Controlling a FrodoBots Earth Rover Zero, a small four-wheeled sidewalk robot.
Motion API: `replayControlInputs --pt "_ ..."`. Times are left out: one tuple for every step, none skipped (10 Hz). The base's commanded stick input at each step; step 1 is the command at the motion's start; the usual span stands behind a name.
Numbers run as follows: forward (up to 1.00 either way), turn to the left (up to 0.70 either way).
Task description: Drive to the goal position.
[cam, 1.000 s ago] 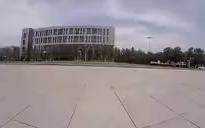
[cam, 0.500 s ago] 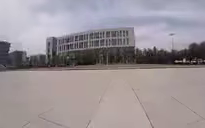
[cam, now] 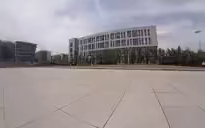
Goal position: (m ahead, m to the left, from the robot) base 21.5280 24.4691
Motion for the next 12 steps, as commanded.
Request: replayControlInputs --pt "0.04 0.50" --pt "0.52 0.04" --pt "1.00 0.00" --pt "1.00 0.00" --pt "1.00 0.00" --pt "1.00 0.00" --pt "1.00 0.00" --pt "1.00 0.00" --pt "1.00 0.00" --pt "1.00 0.00" --pt "1.00 0.00" --pt "1.00 0.13"
